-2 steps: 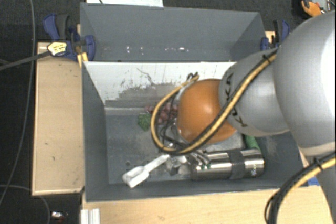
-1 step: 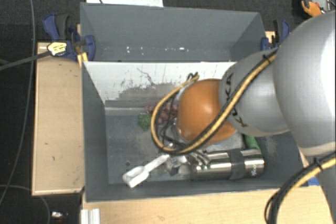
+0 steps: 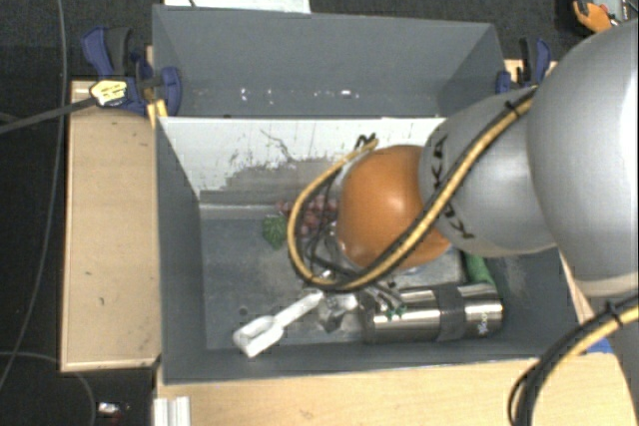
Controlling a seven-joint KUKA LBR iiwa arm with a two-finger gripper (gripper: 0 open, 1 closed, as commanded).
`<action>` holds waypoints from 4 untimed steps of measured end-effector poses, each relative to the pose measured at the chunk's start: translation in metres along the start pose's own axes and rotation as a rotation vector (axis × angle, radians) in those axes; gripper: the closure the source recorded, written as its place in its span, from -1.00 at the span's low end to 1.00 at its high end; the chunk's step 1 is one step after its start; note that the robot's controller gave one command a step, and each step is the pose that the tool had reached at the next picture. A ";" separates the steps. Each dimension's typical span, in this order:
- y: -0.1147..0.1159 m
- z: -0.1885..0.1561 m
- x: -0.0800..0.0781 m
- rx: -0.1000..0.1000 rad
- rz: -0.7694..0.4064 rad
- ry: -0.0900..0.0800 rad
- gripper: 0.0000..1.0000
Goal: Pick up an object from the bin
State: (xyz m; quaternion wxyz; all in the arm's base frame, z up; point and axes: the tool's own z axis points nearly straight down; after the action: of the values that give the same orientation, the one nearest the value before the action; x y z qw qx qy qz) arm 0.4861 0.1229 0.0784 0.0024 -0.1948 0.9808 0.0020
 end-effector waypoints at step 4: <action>-0.008 0.007 0.006 -0.002 -0.110 -0.004 1.00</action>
Offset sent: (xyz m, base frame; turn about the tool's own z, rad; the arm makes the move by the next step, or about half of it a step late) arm -0.0010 -0.0119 0.0032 -0.0526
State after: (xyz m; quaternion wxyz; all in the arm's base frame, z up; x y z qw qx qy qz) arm 0.4832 0.1135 0.0714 0.0041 -0.2486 0.9686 0.0034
